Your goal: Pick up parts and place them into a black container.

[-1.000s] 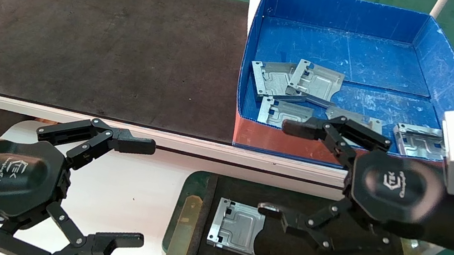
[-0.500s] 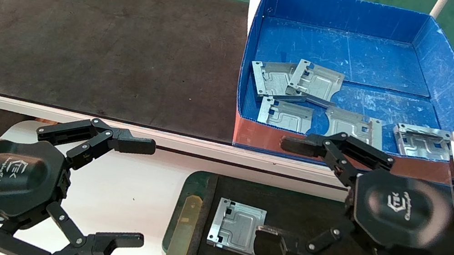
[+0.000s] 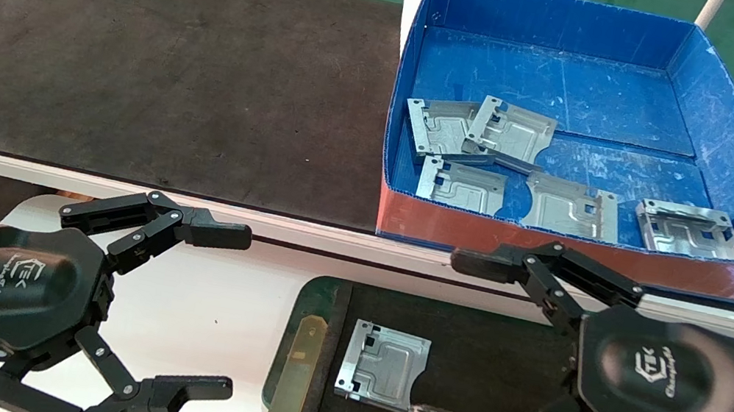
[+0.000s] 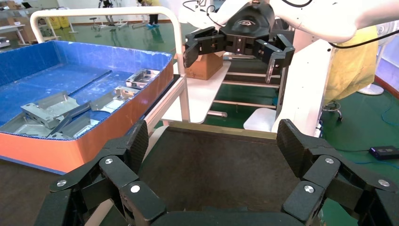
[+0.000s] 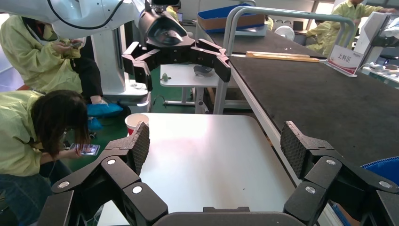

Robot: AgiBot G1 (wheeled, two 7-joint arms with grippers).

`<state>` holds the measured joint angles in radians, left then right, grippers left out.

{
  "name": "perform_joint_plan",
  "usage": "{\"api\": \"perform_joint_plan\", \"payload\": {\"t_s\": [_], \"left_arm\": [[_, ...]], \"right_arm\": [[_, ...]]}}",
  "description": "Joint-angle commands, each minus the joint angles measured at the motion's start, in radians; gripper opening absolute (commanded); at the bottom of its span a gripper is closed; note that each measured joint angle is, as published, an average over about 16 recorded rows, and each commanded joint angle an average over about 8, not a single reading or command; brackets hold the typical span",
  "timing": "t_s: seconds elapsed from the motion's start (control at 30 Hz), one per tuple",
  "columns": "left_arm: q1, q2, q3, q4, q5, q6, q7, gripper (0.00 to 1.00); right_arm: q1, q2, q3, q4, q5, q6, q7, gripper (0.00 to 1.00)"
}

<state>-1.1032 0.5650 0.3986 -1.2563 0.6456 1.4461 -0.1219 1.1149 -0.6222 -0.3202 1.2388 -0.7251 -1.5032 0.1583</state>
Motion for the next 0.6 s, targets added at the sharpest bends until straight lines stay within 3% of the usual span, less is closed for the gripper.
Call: {"api": "perform_joint_plan", "payload": {"t_s": [0.03,0.6], "left_arm": [[0.000,0.000,0.000,0.000,0.000,0.000,0.000,1.00],[0.000,0.000,0.000,0.000,0.000,0.000,0.000,1.00]], "right_arm": [[-0.017,0.005,0.017,0.019,-0.002,0.003,0.012,1.00],[-0.050,0.014,0.050,0.055,-0.007,0.010,0.033,1.00]]}}
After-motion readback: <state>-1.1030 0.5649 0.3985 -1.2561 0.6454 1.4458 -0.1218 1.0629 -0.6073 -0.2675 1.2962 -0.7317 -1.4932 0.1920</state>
